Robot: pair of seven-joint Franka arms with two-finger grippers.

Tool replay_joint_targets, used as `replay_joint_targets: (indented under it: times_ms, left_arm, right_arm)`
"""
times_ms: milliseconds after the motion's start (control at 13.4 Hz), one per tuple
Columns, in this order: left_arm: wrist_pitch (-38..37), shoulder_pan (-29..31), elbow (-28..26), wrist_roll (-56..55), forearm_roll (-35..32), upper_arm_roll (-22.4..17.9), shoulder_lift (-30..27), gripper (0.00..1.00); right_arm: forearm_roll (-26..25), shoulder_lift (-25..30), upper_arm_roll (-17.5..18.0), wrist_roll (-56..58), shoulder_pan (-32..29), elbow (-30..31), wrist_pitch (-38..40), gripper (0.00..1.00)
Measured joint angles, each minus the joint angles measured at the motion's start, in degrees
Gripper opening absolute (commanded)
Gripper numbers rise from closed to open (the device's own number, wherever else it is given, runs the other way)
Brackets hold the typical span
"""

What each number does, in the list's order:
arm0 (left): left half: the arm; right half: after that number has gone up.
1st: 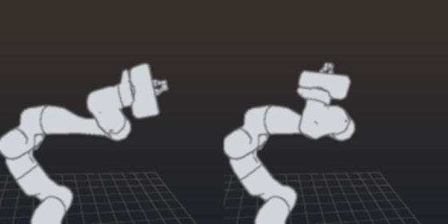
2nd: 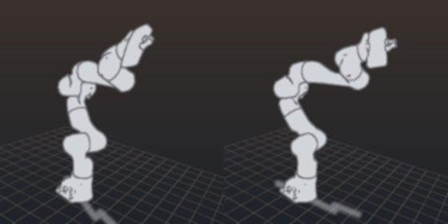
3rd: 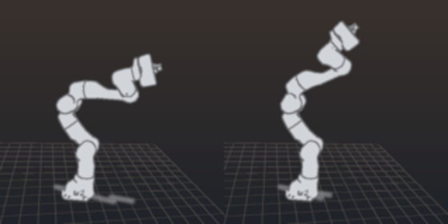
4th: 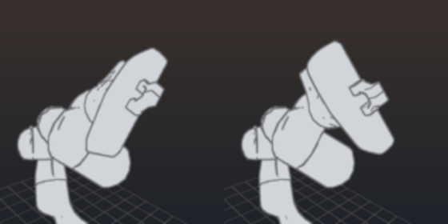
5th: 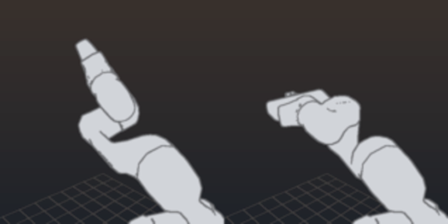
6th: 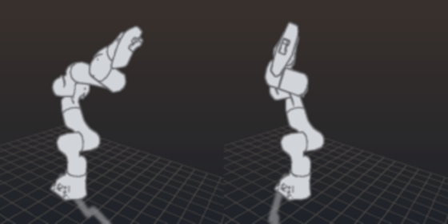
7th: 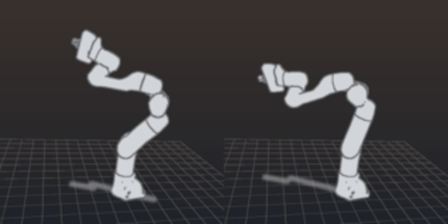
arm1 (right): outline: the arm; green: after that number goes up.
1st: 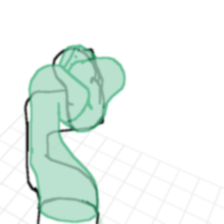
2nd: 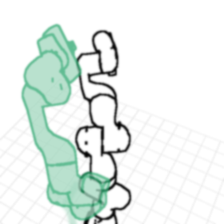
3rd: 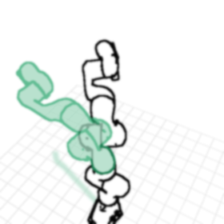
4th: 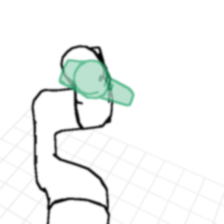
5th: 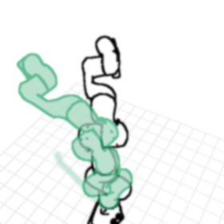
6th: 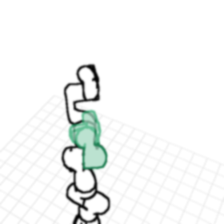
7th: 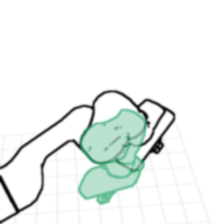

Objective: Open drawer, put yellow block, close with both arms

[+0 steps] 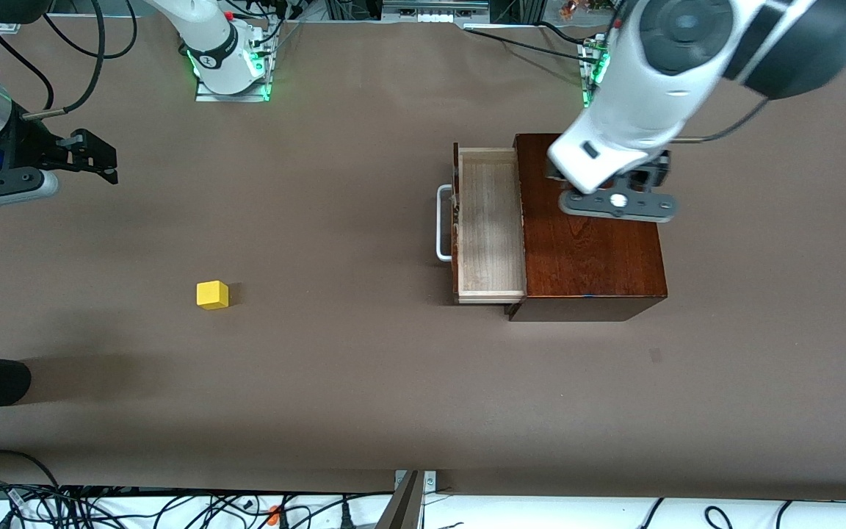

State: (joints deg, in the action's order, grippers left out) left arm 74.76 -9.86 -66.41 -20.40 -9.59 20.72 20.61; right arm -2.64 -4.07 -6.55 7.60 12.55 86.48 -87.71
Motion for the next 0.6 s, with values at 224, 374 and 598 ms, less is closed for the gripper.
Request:
replay_joint_targets:
  times_ms: [224, 374, 598]
  left_arm:
    - [-0.3, 4.0, 0.0, 7.1, 0.1, -0.5, -0.5, 1.0]
    - [0.2, 4.1, -0.4, 13.0, 0.7, -3.5, -0.7, 1.0]
    - [5.3, 2.3, -4.5, 19.8, 6.7, -12.7, -3.1, 1.0]
  right_arm:
    - [0.0, 0.0, 0.0, 0.0, 0.0, 0.0, 0.0, 1.0]
    - [0.0, 0.0, 0.0, 0.0, 0.0, 0.0, 0.0, 1.0]
    - [0.0, 0.0, 0.0, 0.0, 0.0, 0.0, 0.0, 1.0]
